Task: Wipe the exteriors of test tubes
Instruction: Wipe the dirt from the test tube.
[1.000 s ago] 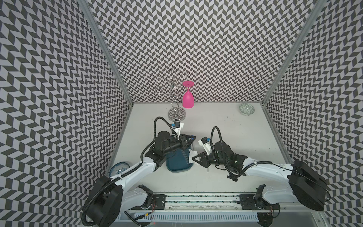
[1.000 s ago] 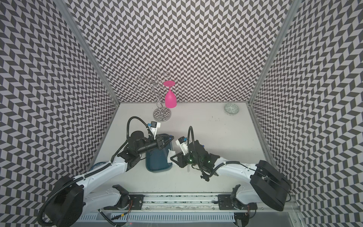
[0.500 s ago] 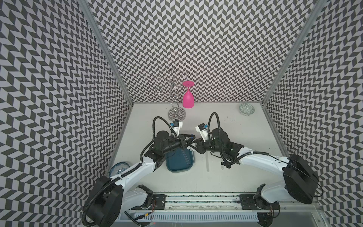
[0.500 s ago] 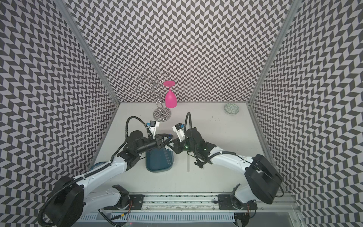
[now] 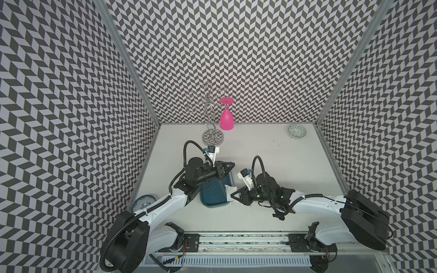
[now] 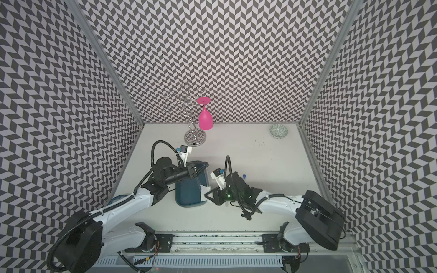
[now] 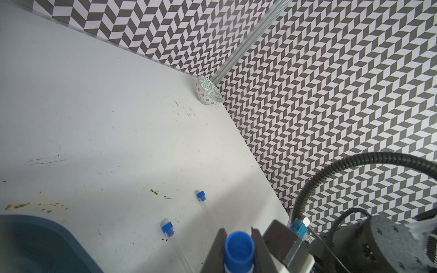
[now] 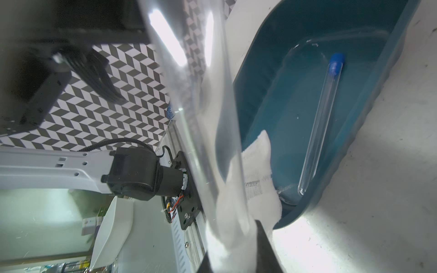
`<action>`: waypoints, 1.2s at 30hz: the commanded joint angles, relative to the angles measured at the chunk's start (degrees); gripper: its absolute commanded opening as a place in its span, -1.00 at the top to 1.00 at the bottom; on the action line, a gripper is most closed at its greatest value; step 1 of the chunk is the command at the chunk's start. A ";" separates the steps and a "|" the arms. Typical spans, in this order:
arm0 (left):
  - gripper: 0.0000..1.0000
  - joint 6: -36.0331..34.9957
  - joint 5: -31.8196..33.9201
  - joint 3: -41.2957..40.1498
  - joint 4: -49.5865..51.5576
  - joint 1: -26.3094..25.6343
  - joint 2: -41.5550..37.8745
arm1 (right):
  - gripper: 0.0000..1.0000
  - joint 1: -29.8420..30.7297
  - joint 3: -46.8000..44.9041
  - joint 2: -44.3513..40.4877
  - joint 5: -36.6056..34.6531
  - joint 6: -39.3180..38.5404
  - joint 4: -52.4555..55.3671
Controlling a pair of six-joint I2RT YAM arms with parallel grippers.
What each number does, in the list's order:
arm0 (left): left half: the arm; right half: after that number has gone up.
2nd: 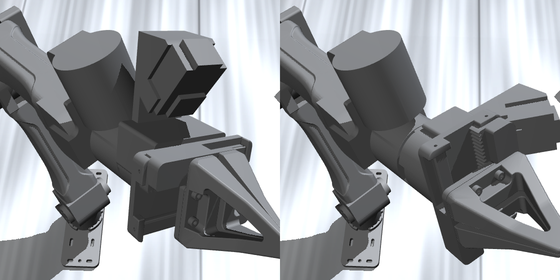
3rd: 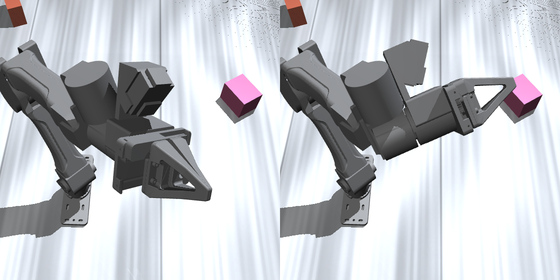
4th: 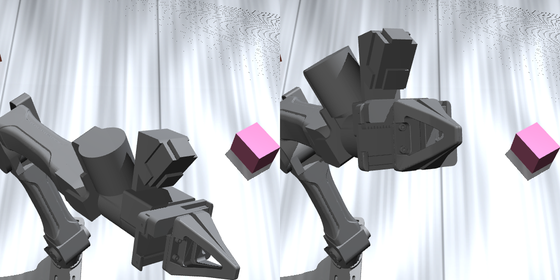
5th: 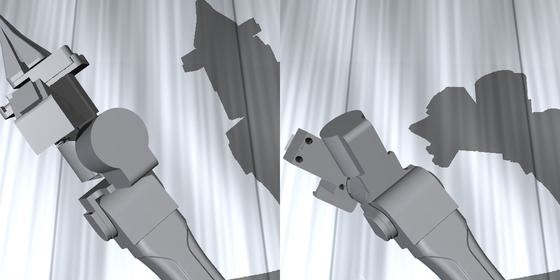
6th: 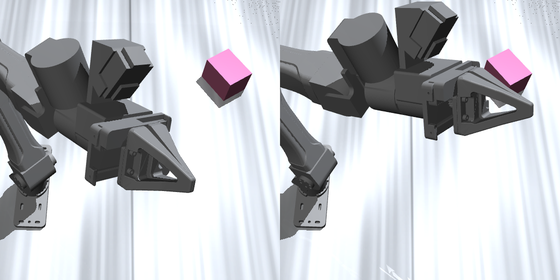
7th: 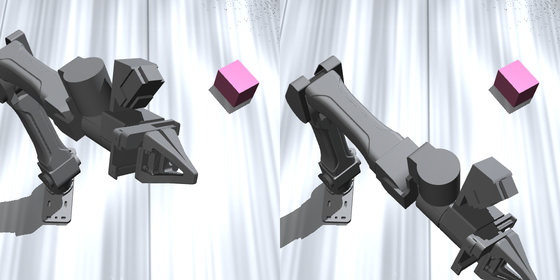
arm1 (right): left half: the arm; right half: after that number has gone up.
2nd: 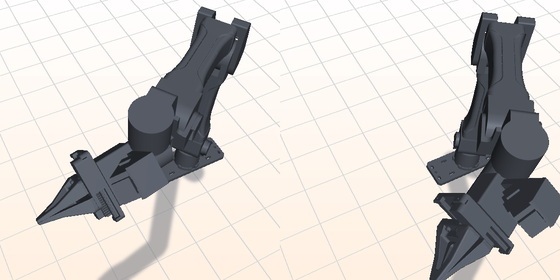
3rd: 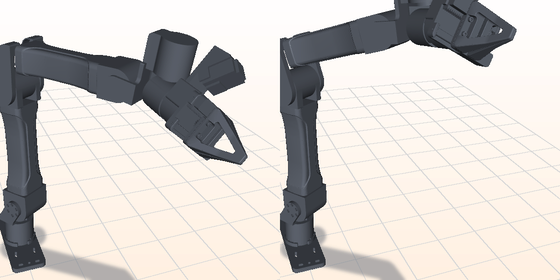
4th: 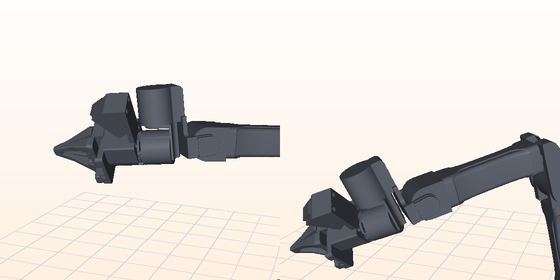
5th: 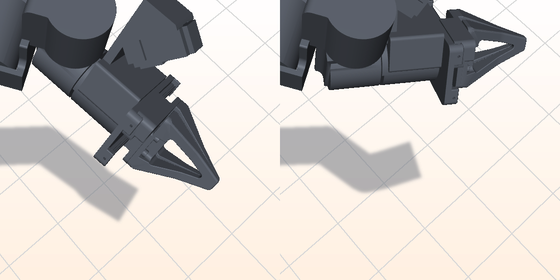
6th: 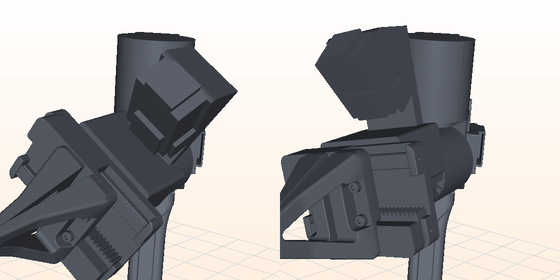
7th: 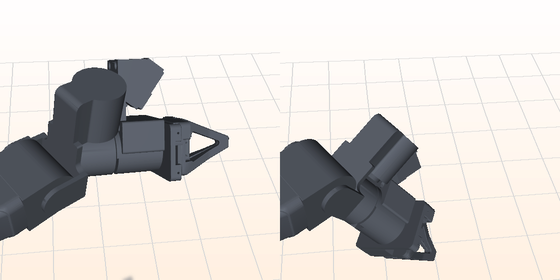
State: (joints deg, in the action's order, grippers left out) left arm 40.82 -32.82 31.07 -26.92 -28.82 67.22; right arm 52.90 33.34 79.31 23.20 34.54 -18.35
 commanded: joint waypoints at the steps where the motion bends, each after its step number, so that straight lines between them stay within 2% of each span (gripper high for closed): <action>1: 0.63 0.58 -1.35 -0.53 -2.04 0.30 -0.17 | 0.63 -1.62 4.57 -1.80 -3.03 -1.28 -1.15; 8: 0.63 0.93 -1.51 -0.75 -2.22 0.28 -0.19 | 0.63 -5.84 14.38 2.97 -0.77 -7.28 1.10; 12: 0.63 0.95 -1.50 -0.83 -2.40 0.21 -0.14 | 0.63 -7.02 17.09 5.43 2.62 -8.29 1.33; 16: 0.63 0.75 -1.45 -0.75 -2.30 0.34 -0.08 | 0.64 -6.64 13.72 4.75 4.40 -5.65 -1.43; 27: 0.63 0.49 -1.28 -0.92 -2.36 0.62 0.11 | 0.65 -0.13 -0.93 1.38 1.16 2.52 -7.68; 31: 0.63 0.40 -1.39 -0.92 -2.26 0.86 0.10 | 0.65 0.14 -0.57 1.51 0.48 2.24 -7.33; 36: 0.63 0.23 -1.59 -1.10 -2.03 0.95 -0.04 | 0.65 -1.05 5.79 2.44 0.50 -1.91 -3.45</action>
State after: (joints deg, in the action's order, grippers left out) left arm 41.47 -34.79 29.67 -26.52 -28.34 67.68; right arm 52.53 35.05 81.41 24.05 34.83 -21.96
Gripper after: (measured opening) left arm 0.189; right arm 0.178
